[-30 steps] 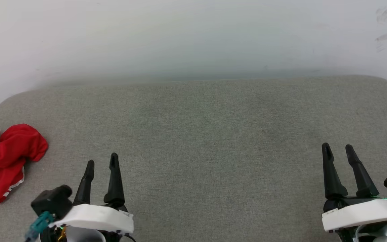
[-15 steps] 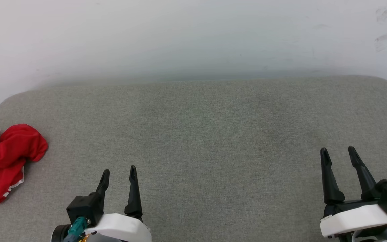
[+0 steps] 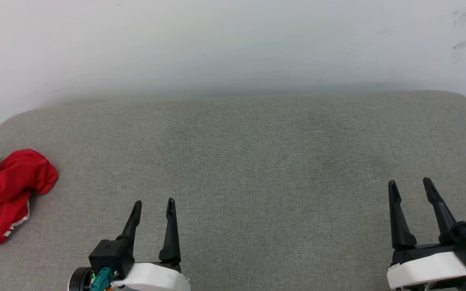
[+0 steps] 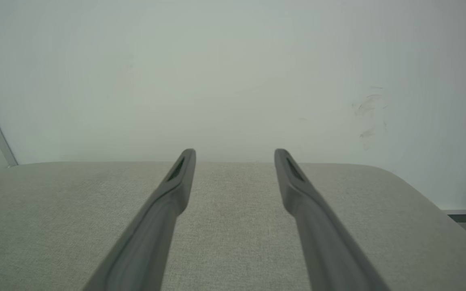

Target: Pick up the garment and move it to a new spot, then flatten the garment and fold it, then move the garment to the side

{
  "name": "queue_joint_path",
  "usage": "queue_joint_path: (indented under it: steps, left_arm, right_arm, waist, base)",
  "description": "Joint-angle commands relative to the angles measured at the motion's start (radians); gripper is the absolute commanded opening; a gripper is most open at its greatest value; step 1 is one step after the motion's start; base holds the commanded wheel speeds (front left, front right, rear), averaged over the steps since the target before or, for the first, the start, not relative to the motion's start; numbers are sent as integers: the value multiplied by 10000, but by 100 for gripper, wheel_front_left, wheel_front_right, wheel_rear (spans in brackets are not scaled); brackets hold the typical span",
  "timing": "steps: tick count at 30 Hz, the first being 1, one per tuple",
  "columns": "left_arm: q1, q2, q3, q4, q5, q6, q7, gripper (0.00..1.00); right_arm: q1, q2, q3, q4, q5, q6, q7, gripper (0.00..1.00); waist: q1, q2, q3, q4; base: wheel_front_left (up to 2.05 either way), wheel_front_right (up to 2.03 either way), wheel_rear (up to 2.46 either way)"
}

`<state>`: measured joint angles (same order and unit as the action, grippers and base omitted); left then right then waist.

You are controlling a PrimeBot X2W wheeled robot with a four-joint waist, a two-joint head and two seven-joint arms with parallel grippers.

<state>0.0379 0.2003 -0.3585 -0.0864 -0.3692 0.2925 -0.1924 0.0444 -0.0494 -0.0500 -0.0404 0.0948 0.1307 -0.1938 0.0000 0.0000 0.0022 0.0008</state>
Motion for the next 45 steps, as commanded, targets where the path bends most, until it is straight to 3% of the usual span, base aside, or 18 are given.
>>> queue_joint_path:
  steps: [1, 11, 18, 40, 45]
  left_arm:
    - [76, -147, 229, -75, 24, -349, -102, 100]
    - [640, -1180, 1890, 126, 695, -2534, -322, 100]
    - [779, -1456, 2449, 256, 1448, -3271, -450, 100]
    - [964, -1503, 2460, 107, 2273, -3427, -734, 100]
    - [971, -1501, 2599, 174, 2385, -3185, -734, 100]
  right_arm:
    - [27, -15, 35, -85, -188, 0, -96, 100]
    - [173, -14, 61, -176, -395, 0, -307, 100]
    - [204, -14, -35, -106, -509, -1, -449, 100]
    - [375, -12, 127, -225, -1407, -1, -722, 100]
    - [409, -11, 322, 56, -1062, -1, -719, 100]
  waist:
    - [0, 0, -1, 5]
    - [0, 0, -28, -10]
    - [0, 0, -29, -17]
    - [0, 0, 5, 138]
    - [0, 0, -34, 375]
  base:
    - [0, 0, 0]
    - [0, 0, 0]
    - [0, 0, 0]
    - [0, 0, 0]
    - [0, 0, 0]
